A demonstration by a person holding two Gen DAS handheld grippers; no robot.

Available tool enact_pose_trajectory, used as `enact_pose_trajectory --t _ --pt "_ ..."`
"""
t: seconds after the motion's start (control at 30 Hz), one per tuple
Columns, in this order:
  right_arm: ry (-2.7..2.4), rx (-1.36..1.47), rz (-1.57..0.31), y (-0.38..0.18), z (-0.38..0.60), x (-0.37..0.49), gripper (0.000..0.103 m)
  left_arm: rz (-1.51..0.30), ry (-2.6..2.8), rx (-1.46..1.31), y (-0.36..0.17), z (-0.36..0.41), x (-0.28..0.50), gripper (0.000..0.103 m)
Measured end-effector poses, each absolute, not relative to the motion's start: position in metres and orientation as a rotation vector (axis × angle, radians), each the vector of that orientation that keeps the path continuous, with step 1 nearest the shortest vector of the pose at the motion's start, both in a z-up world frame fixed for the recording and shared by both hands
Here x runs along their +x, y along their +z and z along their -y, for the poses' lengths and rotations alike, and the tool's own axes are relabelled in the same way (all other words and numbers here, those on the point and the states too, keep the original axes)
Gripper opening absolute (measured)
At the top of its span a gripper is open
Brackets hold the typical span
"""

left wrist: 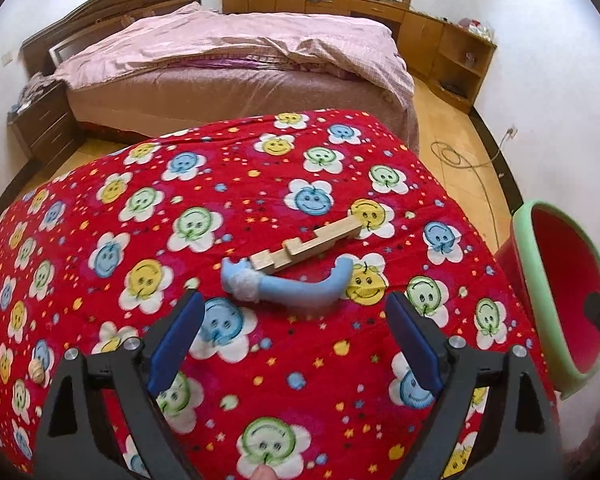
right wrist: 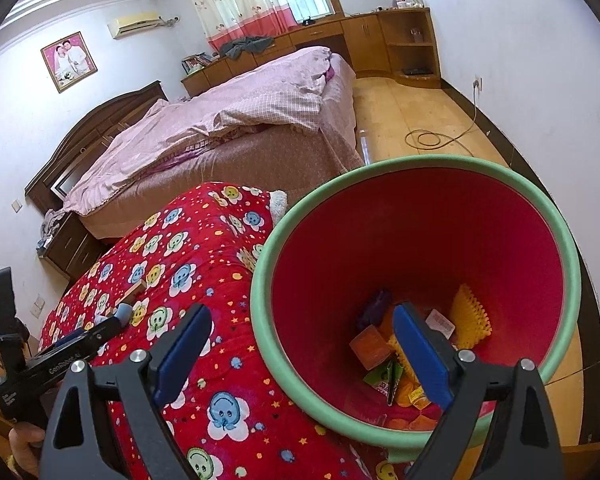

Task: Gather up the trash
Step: 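Grasp the blue curved plastic handle with the left tool, then grasp the light wooden stick with the right tool while the left tool holds the handle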

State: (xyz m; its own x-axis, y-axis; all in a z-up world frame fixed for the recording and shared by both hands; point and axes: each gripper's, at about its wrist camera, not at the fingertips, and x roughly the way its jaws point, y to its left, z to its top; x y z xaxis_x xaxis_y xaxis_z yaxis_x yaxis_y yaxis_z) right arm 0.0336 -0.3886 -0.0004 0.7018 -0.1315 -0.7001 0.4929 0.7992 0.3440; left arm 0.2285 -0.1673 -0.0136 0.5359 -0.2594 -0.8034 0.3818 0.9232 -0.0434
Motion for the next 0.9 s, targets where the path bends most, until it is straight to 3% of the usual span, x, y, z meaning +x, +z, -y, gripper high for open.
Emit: enact_pose_trajectory --t 0.33,0.43,0.9 --pt "-0.360 0.553 -0.718 -0.003 0.390 0.036 0.094 -0.920 -0.321 0.242 -0.023 0.178 0.247 0.090" --pt "-0.354 0.555 -0.722 -0.004 0.390 0.038 0.094 -0.944 -0.346 0.219 -0.026 0.175 0.251 0.075" --pt "-0.291 0.510 -0.714 0.008 0.368 0.059 0.094 -0.908 -0.341 0.098 -0.006 0.131 0.236 0.075"
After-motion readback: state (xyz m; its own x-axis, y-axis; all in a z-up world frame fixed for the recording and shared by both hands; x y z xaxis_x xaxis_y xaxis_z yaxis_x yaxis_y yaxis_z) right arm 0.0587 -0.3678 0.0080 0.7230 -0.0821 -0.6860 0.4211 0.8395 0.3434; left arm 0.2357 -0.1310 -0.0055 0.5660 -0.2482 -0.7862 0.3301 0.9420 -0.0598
